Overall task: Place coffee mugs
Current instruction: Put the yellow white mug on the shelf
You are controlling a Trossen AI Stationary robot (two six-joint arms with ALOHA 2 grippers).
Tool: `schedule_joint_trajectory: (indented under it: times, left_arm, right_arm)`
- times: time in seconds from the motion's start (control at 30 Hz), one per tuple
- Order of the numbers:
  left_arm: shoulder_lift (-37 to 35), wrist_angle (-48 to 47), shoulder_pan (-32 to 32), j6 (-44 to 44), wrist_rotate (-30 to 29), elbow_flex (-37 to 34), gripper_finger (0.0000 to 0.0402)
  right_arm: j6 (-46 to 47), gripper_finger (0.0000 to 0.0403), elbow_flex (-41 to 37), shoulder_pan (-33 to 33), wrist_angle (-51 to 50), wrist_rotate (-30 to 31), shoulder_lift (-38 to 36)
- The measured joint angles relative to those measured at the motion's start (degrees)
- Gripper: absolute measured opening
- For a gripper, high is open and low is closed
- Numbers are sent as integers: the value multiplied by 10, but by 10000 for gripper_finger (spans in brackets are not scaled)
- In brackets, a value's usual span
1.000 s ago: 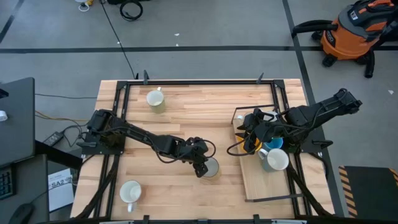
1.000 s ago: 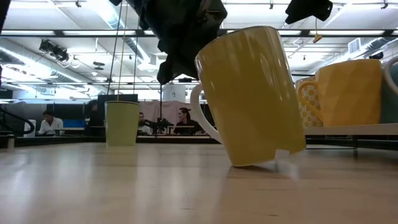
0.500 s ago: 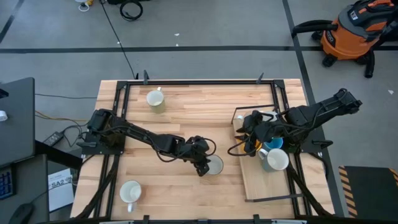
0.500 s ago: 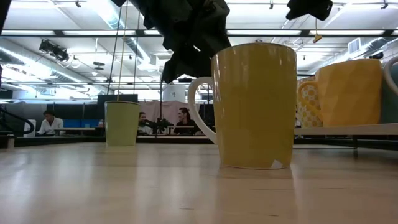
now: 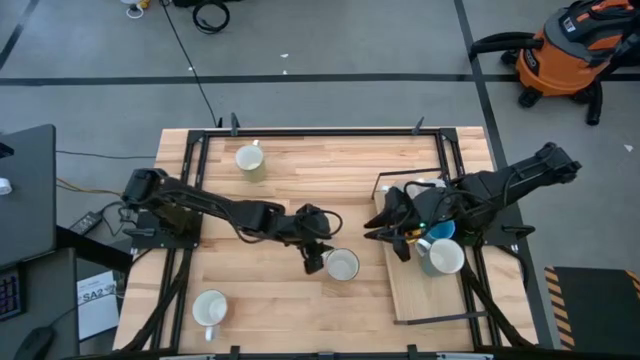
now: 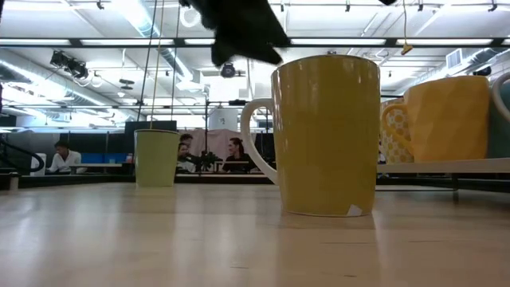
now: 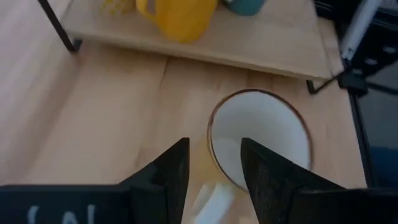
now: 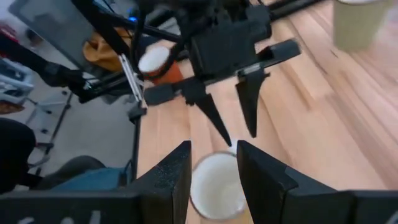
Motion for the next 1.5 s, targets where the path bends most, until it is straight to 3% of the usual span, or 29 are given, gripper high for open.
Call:
schedule_joint_trajectory:
  times: [0.33,0.73,1.13,1.5]
  left_arm:
    - [-110,-123,-4,82,-13,0,151]
    - [-127,-176,-5,82,-19,0,151]
    - [-127,-176,-5,81,-20,0,151]
    - [-126,-175,-5,81,-21,0,151]
  right_arm:
    - [-62,134,0,-39,110,-91,114]
    - [-185,134,0,-81,117,-174,226]
    - [-251,134,0,-82,115,-146,288]
    - [-264,134,0,-82,90,-129,289]
